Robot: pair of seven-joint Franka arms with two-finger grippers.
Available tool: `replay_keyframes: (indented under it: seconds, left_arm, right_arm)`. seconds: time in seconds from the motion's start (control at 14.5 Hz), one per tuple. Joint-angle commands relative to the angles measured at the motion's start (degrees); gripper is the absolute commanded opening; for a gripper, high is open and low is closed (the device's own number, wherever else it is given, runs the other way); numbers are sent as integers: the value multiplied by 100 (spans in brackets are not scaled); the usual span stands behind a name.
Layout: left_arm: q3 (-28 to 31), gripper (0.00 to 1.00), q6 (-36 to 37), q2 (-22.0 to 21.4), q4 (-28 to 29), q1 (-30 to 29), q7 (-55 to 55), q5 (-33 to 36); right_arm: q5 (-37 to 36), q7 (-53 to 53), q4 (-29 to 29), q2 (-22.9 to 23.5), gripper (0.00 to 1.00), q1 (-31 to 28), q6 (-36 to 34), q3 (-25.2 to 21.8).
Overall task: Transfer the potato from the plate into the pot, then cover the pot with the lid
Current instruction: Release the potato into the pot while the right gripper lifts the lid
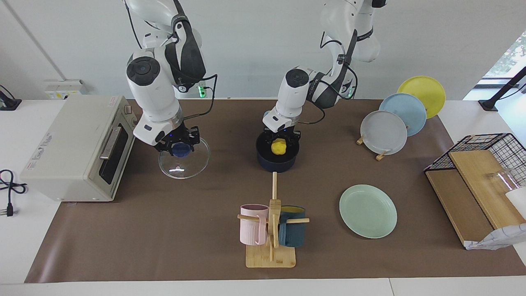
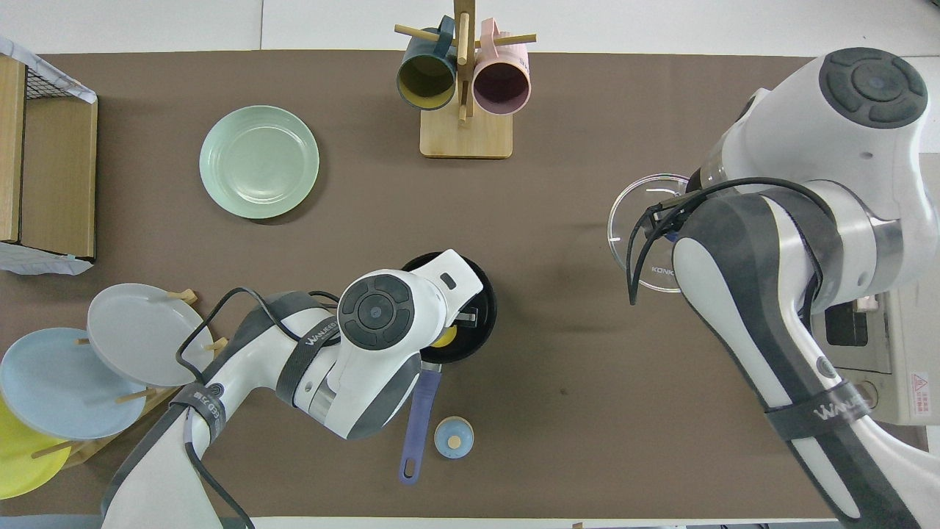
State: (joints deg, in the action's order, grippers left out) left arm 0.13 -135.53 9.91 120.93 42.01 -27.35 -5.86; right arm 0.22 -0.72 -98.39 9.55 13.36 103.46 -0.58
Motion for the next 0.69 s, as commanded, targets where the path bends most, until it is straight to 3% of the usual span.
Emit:
replay_keyframes:
  seconds: [0.0,0.28,0.35,0.41,0.48,0.62]
  left_arm:
    - [66,0,-185,-68,211,96,28,-20]
    - [66,0,-211,-50,220,105,1,-12]
    - [66,32,-202,-51,220,105,-8,-12]
    - [66,77,-185,-51,220,105,-16,-12]
    - [66,100,-150,-42,203,105,-16,-12]
    - [66,100,-123,-51,177,105,-86,-12]
  right_arm:
    - [-4,90,-40,-41,0,26,7,14]
    - [5,133,-49,-41,0,43,16,23]
    - [5,247,-49,-50,0,87,16,75]
    - [5,326,-49,-58,0,148,42,84]
    - [5,353,-49,-58,0,149,60,84]
    - [5,371,-58,-58,0,149,69,93]
